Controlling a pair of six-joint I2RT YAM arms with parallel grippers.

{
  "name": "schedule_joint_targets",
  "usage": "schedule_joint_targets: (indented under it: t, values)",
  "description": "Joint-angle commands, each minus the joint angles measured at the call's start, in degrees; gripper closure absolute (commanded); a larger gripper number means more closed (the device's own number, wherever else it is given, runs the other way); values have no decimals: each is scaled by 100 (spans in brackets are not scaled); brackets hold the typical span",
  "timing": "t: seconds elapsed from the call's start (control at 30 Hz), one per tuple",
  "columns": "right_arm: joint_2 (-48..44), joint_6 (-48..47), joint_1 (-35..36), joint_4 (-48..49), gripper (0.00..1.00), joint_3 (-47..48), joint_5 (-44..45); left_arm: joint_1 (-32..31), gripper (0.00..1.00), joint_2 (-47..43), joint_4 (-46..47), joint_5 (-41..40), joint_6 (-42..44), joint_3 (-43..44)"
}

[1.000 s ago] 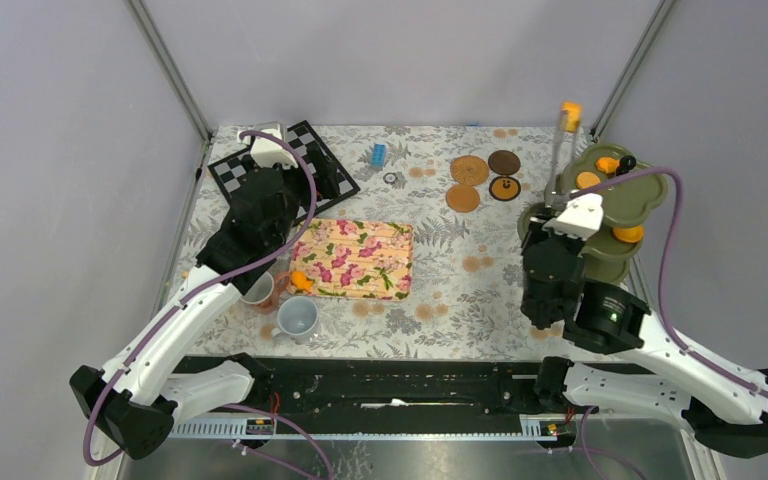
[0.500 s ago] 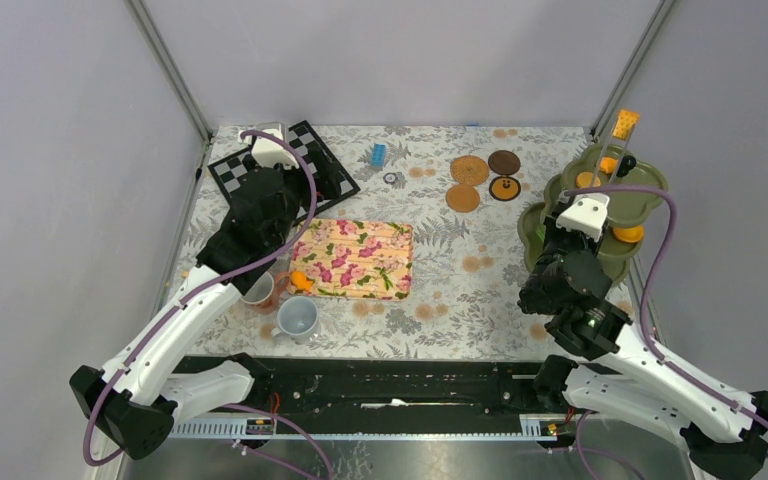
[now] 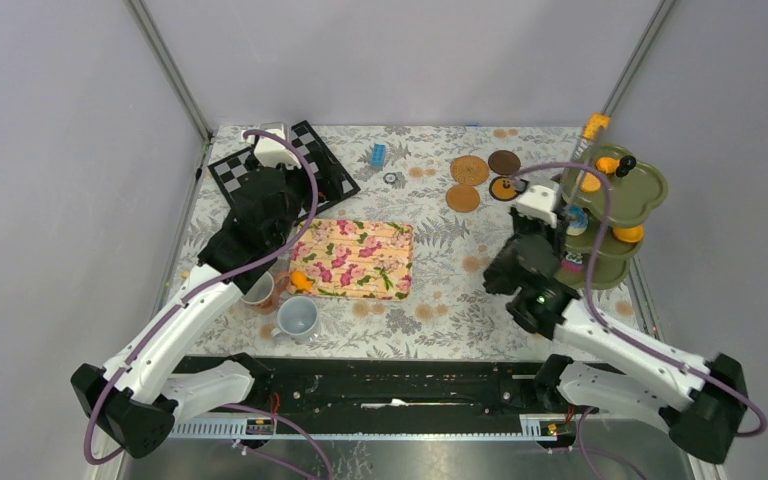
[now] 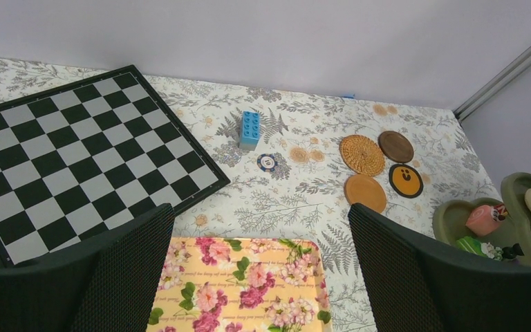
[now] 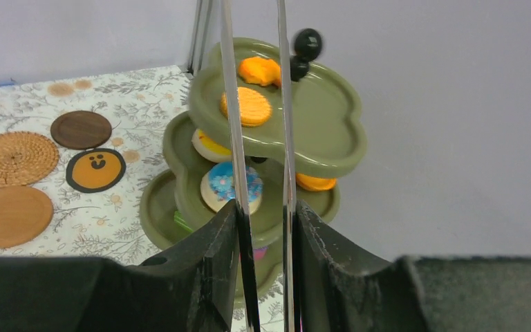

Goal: Serve the afternoon tea

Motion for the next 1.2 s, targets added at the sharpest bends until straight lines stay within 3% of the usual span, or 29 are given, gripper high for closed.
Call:
schedule_joint_targets:
  t: [0.0,0.07,0.13,0.2,0.27,0.43,0.67,1.17]
  values:
    - [739,1532,-315,-913,66,699,-653,-10,2,28,184,47,-9,98]
    - [944,4103,-799,-3954,68,1601,-1957,-10,2,44,169,52,-1,110]
    - [1062,5093,-1298,-4341,72,1882,-2783,-10,2,59,165,51,8,113]
    - [1141,5258,-1337,-4195,73,1918,-3028,-10,1,79,160,16,21,105]
    - [1330,5428,-1375,-4370,72,2115,-3055,-10,1,87,151,16,26,119]
    - [1617,6589,-1677,-6024,71,2829,-2840,-10,1,133,142,114,4,139]
    - [1323,6563,-1858,-6873,68,3098,-2630,-10,1,174,109,225,-9,186]
    - [21,6289,-1861,-8754,66,3565,-3266,-10,1,158,74,380,-40,234]
